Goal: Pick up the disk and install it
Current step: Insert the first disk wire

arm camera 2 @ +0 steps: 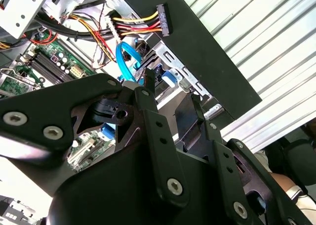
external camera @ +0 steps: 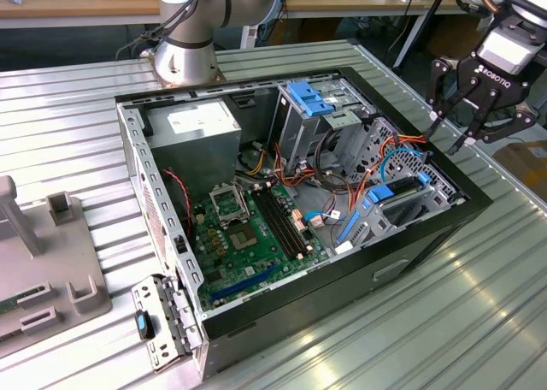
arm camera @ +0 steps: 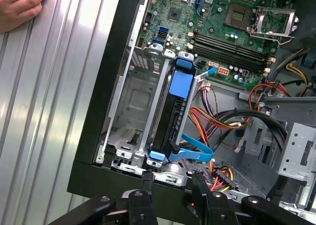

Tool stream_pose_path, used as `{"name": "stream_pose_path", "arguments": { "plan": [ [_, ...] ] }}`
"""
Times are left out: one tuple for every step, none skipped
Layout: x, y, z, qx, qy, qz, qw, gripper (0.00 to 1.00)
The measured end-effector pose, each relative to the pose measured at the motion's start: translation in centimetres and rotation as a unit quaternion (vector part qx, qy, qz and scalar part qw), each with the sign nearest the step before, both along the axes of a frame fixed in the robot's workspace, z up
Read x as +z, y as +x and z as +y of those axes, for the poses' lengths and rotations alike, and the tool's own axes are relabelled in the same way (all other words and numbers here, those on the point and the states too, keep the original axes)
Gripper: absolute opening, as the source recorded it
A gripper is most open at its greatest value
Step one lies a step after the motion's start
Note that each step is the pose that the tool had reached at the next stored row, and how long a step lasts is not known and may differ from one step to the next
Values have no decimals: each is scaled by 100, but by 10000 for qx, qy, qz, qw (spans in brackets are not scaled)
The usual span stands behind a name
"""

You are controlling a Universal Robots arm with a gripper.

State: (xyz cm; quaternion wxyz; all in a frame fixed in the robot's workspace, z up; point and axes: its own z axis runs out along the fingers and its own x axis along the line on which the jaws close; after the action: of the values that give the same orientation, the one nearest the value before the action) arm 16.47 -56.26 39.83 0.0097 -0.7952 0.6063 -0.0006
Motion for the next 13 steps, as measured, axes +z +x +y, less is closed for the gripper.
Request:
{"name": "stream_pose_path", "arguments": {
  "plan": [
    [0,0,1,0,0,0,10000,44],
    [1,0,1,0,-1,0,10000,44],
    [0,0,2,0,0,0,10000,44],
    [0,0,2,0,-1,0,10000,44],
    [-3,0,2,0,0,0,10000,44],
    [-8,0,3,0,-1,0,10000,44],
    [-11,0,3,0,-1,0,10000,44],
    [-15,0,3,0,0,0,10000,44],
    [-16,0,3,0,-1,0,10000,44],
    [-16,0,2,0,-1,0,10000,44],
    [-17,0,3,0,-1,0,10000,44],
    [-17,0,3,0,-1,0,10000,44],
    [-17,0,3,0,-1,0,10000,44]
  ]
}}
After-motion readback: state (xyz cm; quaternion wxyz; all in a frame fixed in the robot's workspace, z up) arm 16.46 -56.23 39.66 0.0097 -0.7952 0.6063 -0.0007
